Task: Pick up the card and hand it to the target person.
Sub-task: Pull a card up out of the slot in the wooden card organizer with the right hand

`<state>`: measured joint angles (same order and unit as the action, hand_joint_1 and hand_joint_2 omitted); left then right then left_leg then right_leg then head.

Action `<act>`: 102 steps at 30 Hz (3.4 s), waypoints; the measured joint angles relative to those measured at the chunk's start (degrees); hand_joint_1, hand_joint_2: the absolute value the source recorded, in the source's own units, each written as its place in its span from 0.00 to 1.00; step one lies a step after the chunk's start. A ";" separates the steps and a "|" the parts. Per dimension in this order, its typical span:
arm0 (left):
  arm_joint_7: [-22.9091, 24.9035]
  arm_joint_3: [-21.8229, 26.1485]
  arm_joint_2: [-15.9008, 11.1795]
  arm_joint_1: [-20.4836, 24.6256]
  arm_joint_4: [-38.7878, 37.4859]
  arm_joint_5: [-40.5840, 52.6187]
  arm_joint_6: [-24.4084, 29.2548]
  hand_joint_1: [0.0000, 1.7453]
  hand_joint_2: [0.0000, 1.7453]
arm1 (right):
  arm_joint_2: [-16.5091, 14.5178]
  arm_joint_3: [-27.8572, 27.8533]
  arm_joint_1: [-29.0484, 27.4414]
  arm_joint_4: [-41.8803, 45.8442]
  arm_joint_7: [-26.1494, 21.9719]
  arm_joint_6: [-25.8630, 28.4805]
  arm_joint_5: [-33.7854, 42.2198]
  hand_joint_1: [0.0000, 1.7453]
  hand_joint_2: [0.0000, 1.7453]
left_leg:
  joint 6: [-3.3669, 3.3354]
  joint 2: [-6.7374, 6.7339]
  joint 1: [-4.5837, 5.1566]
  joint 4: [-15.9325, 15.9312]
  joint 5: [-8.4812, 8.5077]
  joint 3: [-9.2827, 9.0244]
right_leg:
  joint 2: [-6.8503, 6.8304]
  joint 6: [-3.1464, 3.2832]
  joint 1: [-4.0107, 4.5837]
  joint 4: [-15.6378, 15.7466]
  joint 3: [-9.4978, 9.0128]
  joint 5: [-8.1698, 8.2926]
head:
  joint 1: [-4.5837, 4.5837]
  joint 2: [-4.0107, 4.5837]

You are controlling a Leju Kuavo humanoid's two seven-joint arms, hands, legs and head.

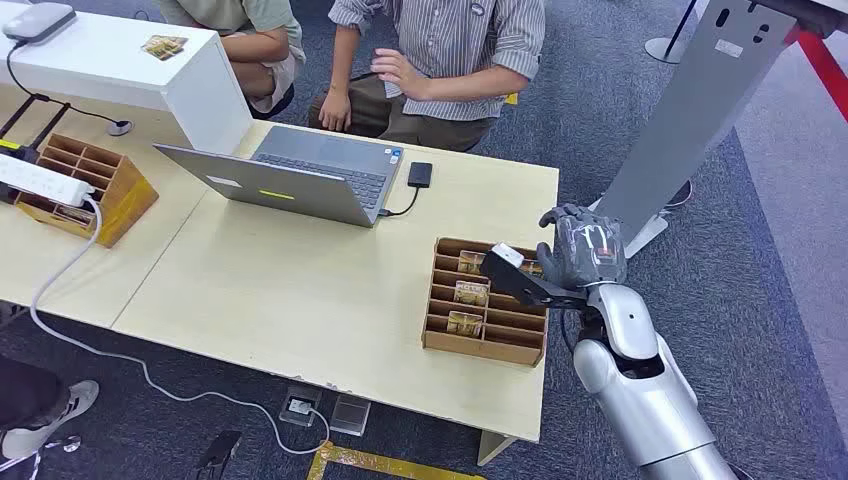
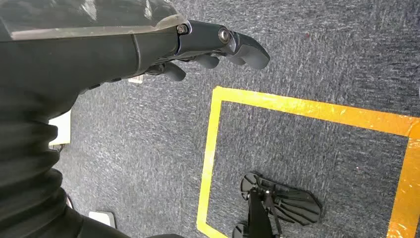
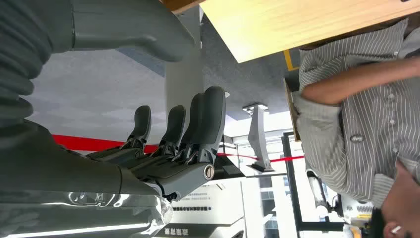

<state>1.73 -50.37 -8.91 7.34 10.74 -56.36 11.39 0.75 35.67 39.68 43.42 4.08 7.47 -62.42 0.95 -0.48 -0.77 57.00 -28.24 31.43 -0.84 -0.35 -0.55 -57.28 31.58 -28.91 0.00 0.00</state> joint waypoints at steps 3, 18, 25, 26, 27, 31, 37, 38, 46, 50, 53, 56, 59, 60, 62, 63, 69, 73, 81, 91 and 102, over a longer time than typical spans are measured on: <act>-0.07 -0.04 -0.03 -0.01 0.01 0.05 -0.03 0.00 1.00 | -0.03 0.11 -0.15 -0.37 -0.06 0.17 -0.03 0.54 1.00 | 0.00 0.01 0.00 -0.02 0.01 -0.03 | 0.00 0.00 0.00 0.02 -0.03 0.01 | 0.00 0.00; 0.43 0.30 -0.06 -0.05 -0.04 -0.25 0.33 0.00 1.00 | -0.58 0.69 -0.15 -2.84 -0.50 1.14 0.24 0.54 1.00 | -0.01 0.01 0.01 0.02 -0.01 0.02 | -0.01 0.00 -0.01 -0.03 0.02 -0.01 | 0.00 0.00; 0.50 0.55 0.02 -0.08 0.01 -0.42 0.45 0.00 1.00 | -0.88 2.29 -0.98 -2.88 -0.32 1.80 -0.14 0.54 1.00 | 0.00 0.02 0.01 -0.01 0.01 0.00 | -0.01 0.00 -0.01 -0.01 0.01 0.00 | 0.00 0.00; 0.62 0.55 0.02 -0.08 0.02 -0.41 0.49 0.00 1.00 | -0.81 2.61 -1.16 -2.46 -0.12 1.63 -0.24 0.54 1.00 | -0.01 0.01 0.01 -0.01 0.01 -0.01 | 0.01 0.00 -0.01 0.00 0.01 0.00 | 0.00 0.00; 0.73 0.59 0.02 -0.08 0.04 -0.43 0.55 0.00 1.00 | -0.72 2.93 -1.34 -2.02 0.06 1.42 -0.30 0.54 1.00 | 0.00 0.01 0.00 0.01 0.00 0.01 | -0.01 -0.01 0.00 -0.01 0.02 -0.01 | 0.00 0.00; 1.47 1.18 0.38 -0.10 0.03 -0.98 1.24 0.00 1.00 | -1.10 4.39 -1.62 -1.56 -0.33 0.75 -0.62 0.53 1.00 | -0.01 0.02 0.01 0.00 0.00 0.00 | -0.01 0.00 -0.01 -0.01 0.01 -0.01 | 0.00 0.00; 2.18 1.98 1.24 -0.15 0.12 -1.77 2.52 0.00 1.00 | -2.42 5.96 -1.12 -3.05 -0.87 0.69 -0.77 0.55 1.00 | 0.00 -0.02 0.01 0.00 -0.01 0.00 | 0.01 -0.01 -0.01 -0.01 0.02 -0.01 | 0.00 0.00; 2.25 2.06 1.31 -0.15 0.13 -1.85 2.64 0.00 1.00 | -2.48 6.05 -1.09 -3.11 -0.89 0.69 -0.76 0.55 1.00 | 0.00 -0.01 0.01 0.00 0.00 0.00 | 0.01 0.00 -0.01 -0.01 0.02 -0.01 | 0.00 0.00; 2.42 2.74 1.49 -0.18 0.22 -2.47 3.35 0.00 1.00 | -1.81 7.06 -0.96 -2.68 -0.60 0.09 -0.42 0.55 1.00 | -0.02 0.03 0.01 0.02 0.01 0.01 | -0.05 -0.02 -0.01 -0.01 0.02 -0.01 | 0.00 0.00; 2.40 2.69 1.46 -0.17 0.24 -2.38 3.35 0.00 1.00 | -0.98 7.00 -1.28 -2.52 -0.19 0.01 -0.40 0.56 1.00 | -0.02 0.06 0.02 -0.01 0.02 -0.03 | -0.06 -0.02 -0.02 0.01 -0.03 -0.01 | 0.00 0.00; 2.38 2.50 1.32 -0.15 0.24 -2.17 3.12 0.00 1.00 | -0.03 6.80 -1.88 -1.55 0.43 -0.04 -0.47 0.55 1.00 | -0.02 0.11 0.01 0.00 0.02 -0.03 | -0.12 -0.02 -0.01 0.02 -0.04 -0.02 | 0.00 0.00; 2.26 2.34 1.15 -0.14 0.24 -1.96 2.85 0.00 1.00 | 0.83 6.44 -2.36 -0.07 0.99 -0.27 -0.63 0.54 1.00 | -0.02 0.13 0.00 0.00 0.03 -0.05 | -0.15 -0.02 0.00 0.02 -0.06 -0.02 | 0.00 0.00; 1.98 2.20 0.98 -0.12 0.22 -1.75 2.59 0.00 1.00 | 1.54 5.86 -2.72 1.53 1.57 -0.59 -0.79 0.55 1.00 | -0.02 0.16 0.00 0.01 0.03 -0.05 | -0.18 -0.02 0.00 0.02 -0.06 -0.02 | 0.00 0.00; 1.92 2.17 0.92 -0.11 0.21 -1.70 2.51 0.00 1.00 | 1.76 5.69 -2.86 2.05 1.70 -0.75 -0.82 0.54 1.00 | -0.03 0.17 0.01 0.00 0.04 -0.05 | -0.19 -0.03 -0.01 0.03 -0.07 -0.02 | 0.00 0.00; 1.84 2.06 0.82 -0.10 0.20 -1.56 2.35 0.00 1.00 | 2.12 5.40 -3.20 2.93 1.95 -0.95 -0.91 0.54 1.00 | -0.04 0.19 0.01 0.00 0.04 -0.05 | -0.19 -0.03 -0.01 0.03 -0.07 -0.02 | 0.00 0.00; 1.82 2.02 0.80 -0.10 0.20 -1.51 2.31 0.00 1.00 | 2.25 5.30 -3.36 3.26 2.05 -1.01 -0.94 0.54 1.00 | -0.04 0.19 0.01 -0.01 0.05 -0.05 | -0.19 -0.03 -0.01 0.04 -0.07 -0.01 | 0.00 0.00; 1.86 2.04 0.65 -0.08 0.18 -1.45 2.20 0.00 1.00 | 3.21 4.87 -4.64 6.03 2.68 -1.91 -1.45 0.52 1.00 | -0.02 0.18 0.00 0.01 0.03 -0.06 | -0.19 -0.02 0.00 0.04 -0.09 -0.03 | 0.00 0.00; 1.99 2.18 0.66 -0.08 0.19 -1.53 2.26 0.00 1.00 | 4.04 4.47 -5.63 8.25 3.02 -2.65 -1.78 0.50 1.00 | 0.00 0.16 0.00 0.04 0.01 -0.03 | -0.18 -0.01 0.00 -0.01 -0.05 -0.05 | 0.00 0.00; 2.20 2.70 1.08 -0.12 0.20 -1.99 2.73 0.00 1.00 | 4.03 4.59 -6.22 9.67 3.05 -3.22 -2.16 0.49 1.00 | -0.03 0.15 0.02 0.02 0.03 -0.03 | -0.15 -0.03 -0.02 0.01 -0.04 -0.01 | 0.00 0.00; 2.26 3.21 1.31 -0.13 0.20 -2.40 3.25 0.00 1.00 | 3.12 5.15 -6.06 8.84 2.82 -3.47 -2.55 0.60 1.00 | -0.03 0.08 0.03 -0.06 0.04 -0.10 | -0.06 0.01 -0.03 0.04 -0.07 -0.01 | 0.00 0.00; 2.15 2.94 1.46 -0.11 0.24 -1.90 3.13 0.00 1.00 | 2.35 4.09 -3.87 3.56 4.75 1.92 -4.80 1.00 1.00 | -0.02 0.05 0.02 0.02 0.04 -0.02 | -0.06 -0.02 -0.02 -0.01 0.00 0.01 | 0.00 0.00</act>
<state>3.88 -47.44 -7.46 7.22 10.98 -58.26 14.53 3.10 39.76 35.81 46.99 8.83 9.39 -67.23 0.93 -0.43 -0.74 57.02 -28.20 31.40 -0.90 -0.38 -0.57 -57.29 31.58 -28.90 0.00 0.00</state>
